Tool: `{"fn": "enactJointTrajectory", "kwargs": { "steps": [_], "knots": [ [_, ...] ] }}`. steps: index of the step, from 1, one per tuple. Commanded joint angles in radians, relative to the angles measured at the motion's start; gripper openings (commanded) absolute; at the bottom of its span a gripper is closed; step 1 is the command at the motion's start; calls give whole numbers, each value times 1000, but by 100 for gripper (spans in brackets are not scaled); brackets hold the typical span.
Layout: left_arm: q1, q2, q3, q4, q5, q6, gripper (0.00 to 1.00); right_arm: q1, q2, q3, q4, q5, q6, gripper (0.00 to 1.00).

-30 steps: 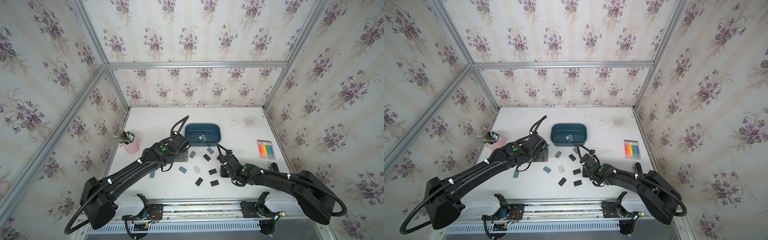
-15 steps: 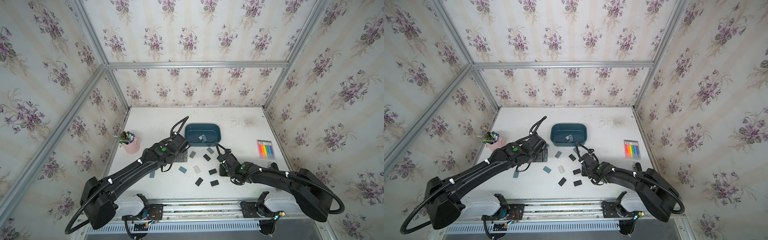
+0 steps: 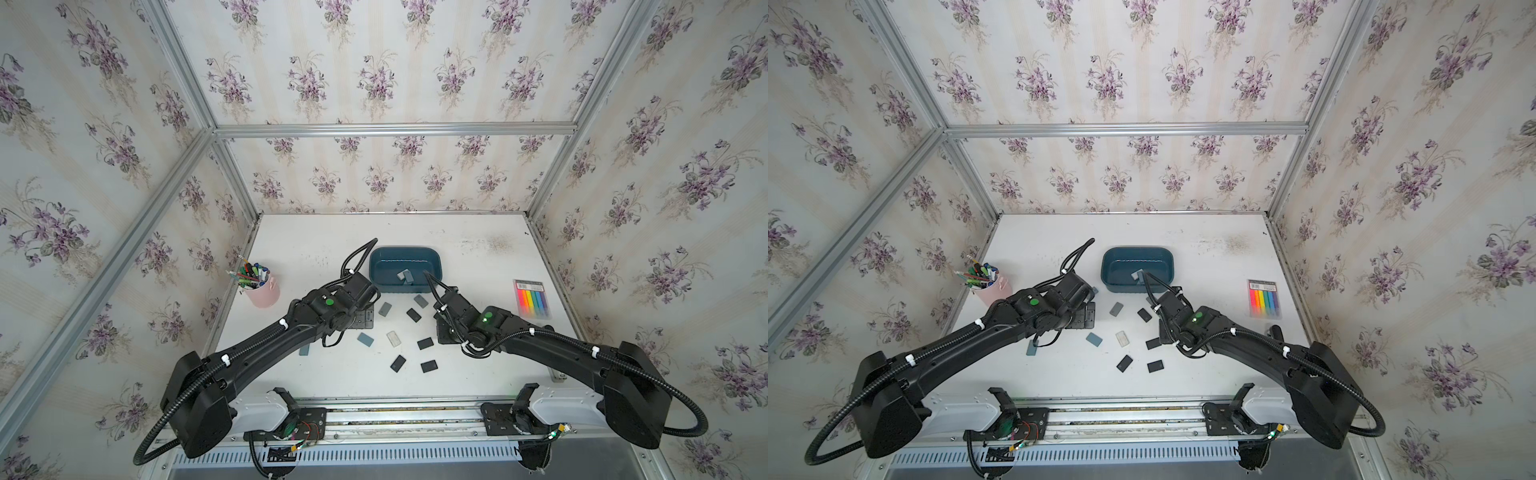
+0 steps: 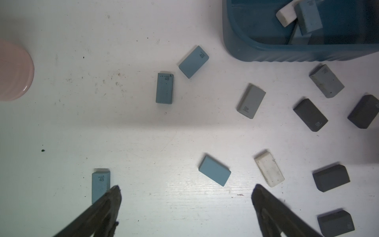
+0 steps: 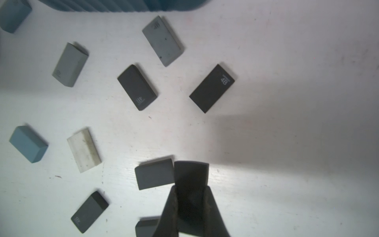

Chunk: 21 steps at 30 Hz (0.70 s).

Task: Put the eraser in the storage box
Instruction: Pick up the eraser from the center of the board, then place the eraser in the storage box.

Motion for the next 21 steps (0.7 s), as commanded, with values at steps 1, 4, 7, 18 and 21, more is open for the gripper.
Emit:
{"fn": "enactJointTrajectory", "kwargs": {
  "steps": [1,4,7,18,21],
  "knots": [
    [2,-9,-12,19,-4,-14,100,-1,17,51,-26,30,-26,7],
    [2,-13,-27,22,-4,-17,100,0,43,110,-31,37,-48,7],
    [1,-20,-44,28,-2,-24,100,-2,72,175,-31,48,-70,7],
    [4,-35,-112,63,43,-58,100,-133,223,410,24,-98,-175,6],
    [3,-35,-129,74,55,-69,100,-156,310,495,22,-131,-200,6]
  ]
}}
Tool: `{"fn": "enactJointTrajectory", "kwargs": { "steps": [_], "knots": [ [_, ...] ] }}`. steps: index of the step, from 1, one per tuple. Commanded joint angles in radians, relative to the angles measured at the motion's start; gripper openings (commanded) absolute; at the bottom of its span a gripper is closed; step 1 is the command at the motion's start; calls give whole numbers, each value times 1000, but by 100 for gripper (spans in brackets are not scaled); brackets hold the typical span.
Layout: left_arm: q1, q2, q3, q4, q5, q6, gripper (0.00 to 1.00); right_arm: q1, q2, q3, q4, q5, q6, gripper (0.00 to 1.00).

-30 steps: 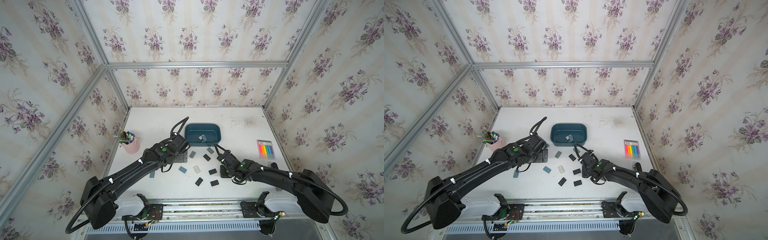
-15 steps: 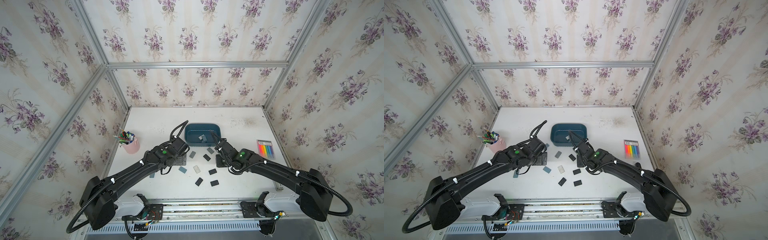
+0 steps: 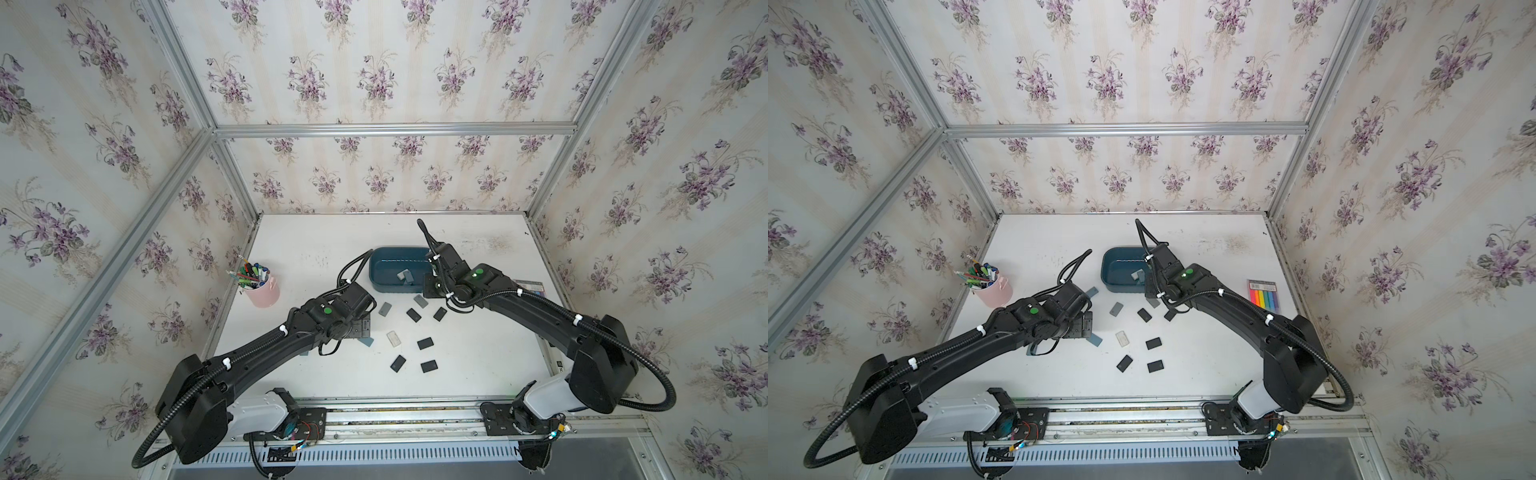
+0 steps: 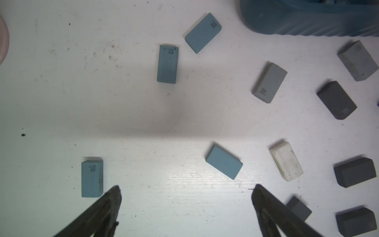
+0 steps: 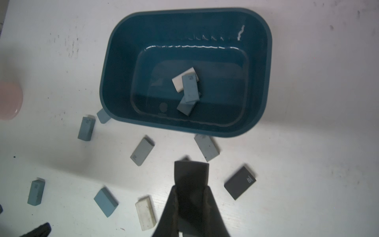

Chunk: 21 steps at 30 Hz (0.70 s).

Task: Put the eraser in the storage box
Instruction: Place the eraser in the storage box.

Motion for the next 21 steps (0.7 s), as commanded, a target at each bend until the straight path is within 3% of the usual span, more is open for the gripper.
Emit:
{"fn": "enactJointTrajectory", "kwargs": {
  "steps": [1,12,21],
  "knots": [
    [1,-3,-13,23,17,-33,100,-14,75,74,20,-72,-51,6],
    [1,-5,-69,59,59,-66,100,-93,338,188,72,-157,-86,5],
    [1,12,-77,79,71,-70,100,-117,460,269,76,-162,-101,3]
  ]
}}
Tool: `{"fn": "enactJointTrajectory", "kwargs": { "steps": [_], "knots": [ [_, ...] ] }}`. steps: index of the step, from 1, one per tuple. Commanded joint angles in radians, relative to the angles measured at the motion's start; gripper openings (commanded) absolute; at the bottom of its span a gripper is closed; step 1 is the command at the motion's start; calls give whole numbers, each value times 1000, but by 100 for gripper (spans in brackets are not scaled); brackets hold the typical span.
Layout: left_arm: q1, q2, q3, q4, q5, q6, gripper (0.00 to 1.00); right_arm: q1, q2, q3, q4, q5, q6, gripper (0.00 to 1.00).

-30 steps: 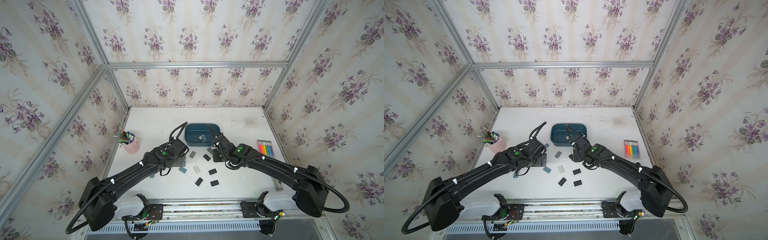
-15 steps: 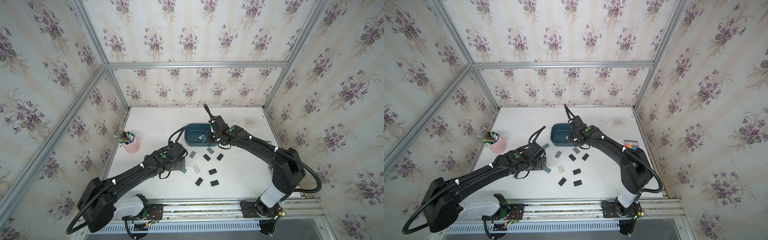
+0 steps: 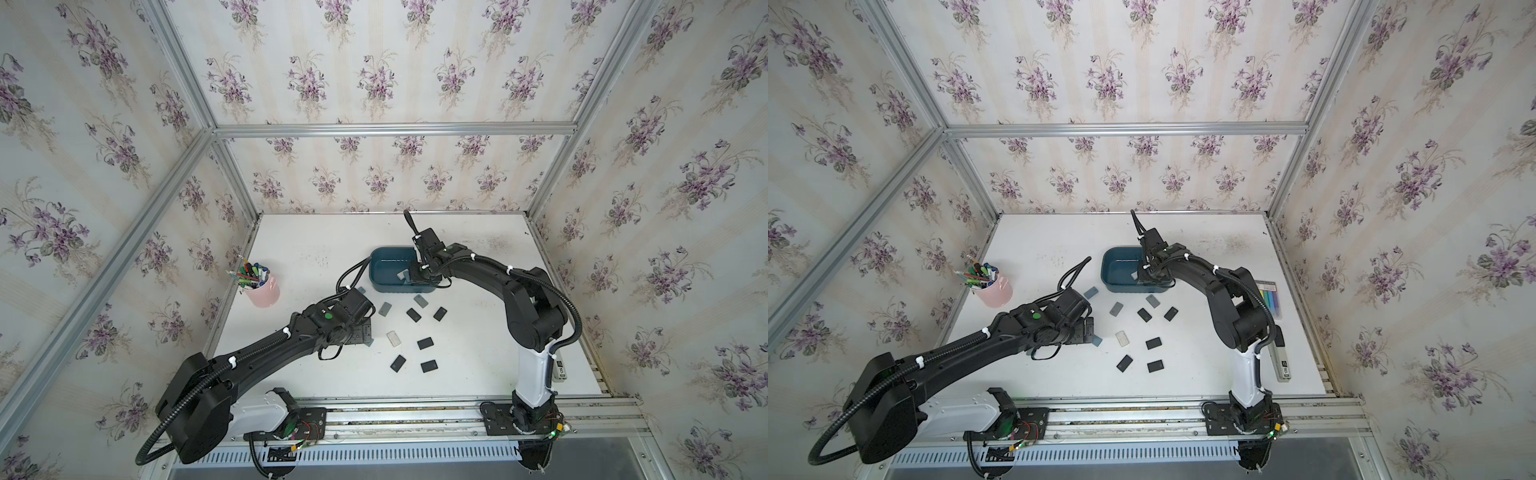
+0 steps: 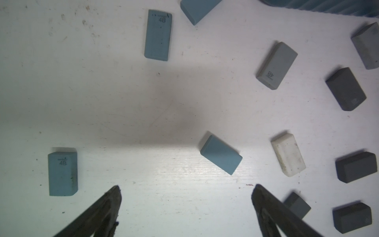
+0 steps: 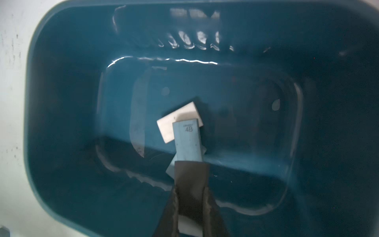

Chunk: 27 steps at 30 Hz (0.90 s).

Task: Put the eraser in the storage box
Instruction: Place the eraser in the storage box.

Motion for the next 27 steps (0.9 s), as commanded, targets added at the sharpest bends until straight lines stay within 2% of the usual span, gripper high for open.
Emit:
{"fn": "enactJointTrajectory", "kwargs": {
  "steps": [1,6,10,16,20,25,27],
  "knots": [
    [2,7,-1,10,3,-18,100,-2,22,20,14,-5,-8,3],
    [1,14,-3,14,3,-15,100,-8,63,32,14,-1,-12,4],
    [2,25,-2,23,8,-13,100,-7,76,40,10,8,-14,13],
    [1,41,12,20,17,-7,100,-8,68,40,4,10,-19,34],
    [1,37,11,18,15,-7,100,-8,58,34,7,10,-24,56],
    [2,39,9,18,14,-7,100,-8,50,30,9,8,-28,72],
    [1,41,8,20,15,-10,100,-7,44,28,10,6,-28,76]
  ]
}}
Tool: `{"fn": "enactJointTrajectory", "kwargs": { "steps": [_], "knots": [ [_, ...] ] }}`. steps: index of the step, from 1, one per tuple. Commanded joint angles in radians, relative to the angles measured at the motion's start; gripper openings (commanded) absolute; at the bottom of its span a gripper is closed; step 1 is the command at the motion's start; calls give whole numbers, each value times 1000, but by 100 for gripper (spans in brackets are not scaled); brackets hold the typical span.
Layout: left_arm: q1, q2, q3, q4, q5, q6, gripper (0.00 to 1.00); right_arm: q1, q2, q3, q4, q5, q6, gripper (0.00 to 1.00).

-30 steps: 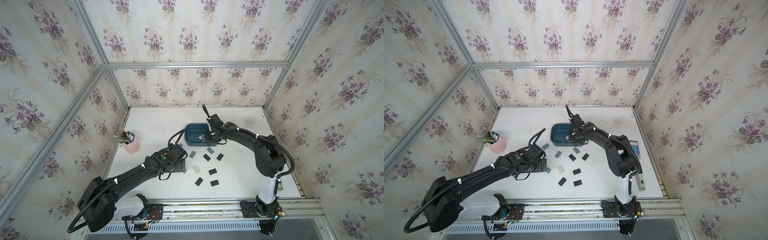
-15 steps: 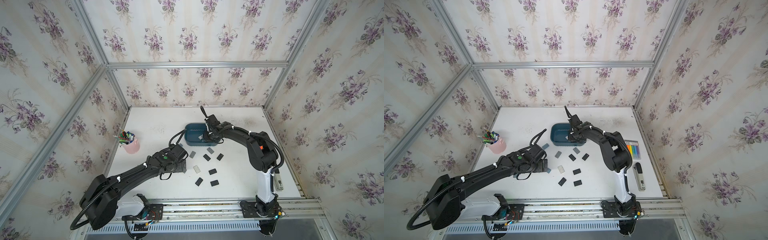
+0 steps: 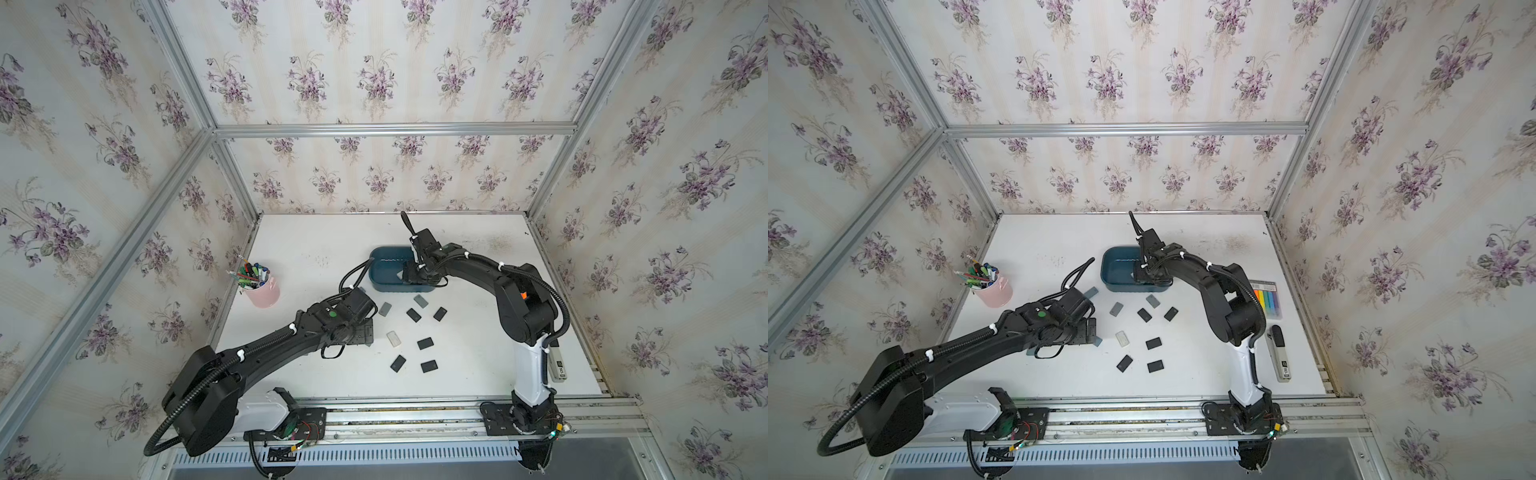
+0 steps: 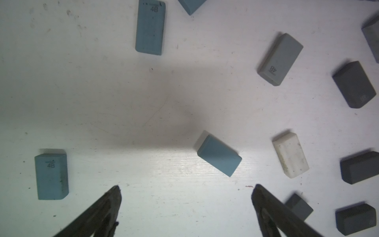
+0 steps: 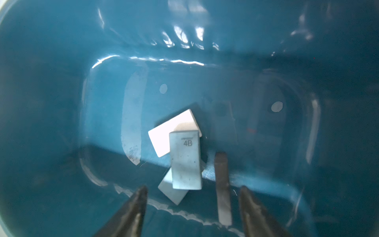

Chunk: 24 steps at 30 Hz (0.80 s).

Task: Put the eraser in the storage box
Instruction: Place the eraser in the storage box, then pick up the eraser from the center of the board.

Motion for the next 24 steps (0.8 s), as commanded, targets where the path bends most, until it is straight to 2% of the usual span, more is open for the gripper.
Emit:
{"fn": "enactJointTrajectory", "kwargs": {
  "steps": [1,7,9,14,17,24],
  "knots": [
    [0,2,0,8,-1,-11,100,0,-13,-1,2,5,-4,78],
    [0,-1,10,-2,10,-29,99,0,-77,-30,38,2,-4,92],
    [0,0,16,-6,11,-37,100,-1,-101,-35,49,2,-4,100],
    [-1,24,27,-5,14,-18,100,-1,-187,-70,90,17,-1,100],
    [-1,49,22,15,53,-17,100,2,-274,-107,121,32,8,100],
    [-15,160,31,98,164,-105,100,2,-536,-279,236,95,20,100]
  ]
}}
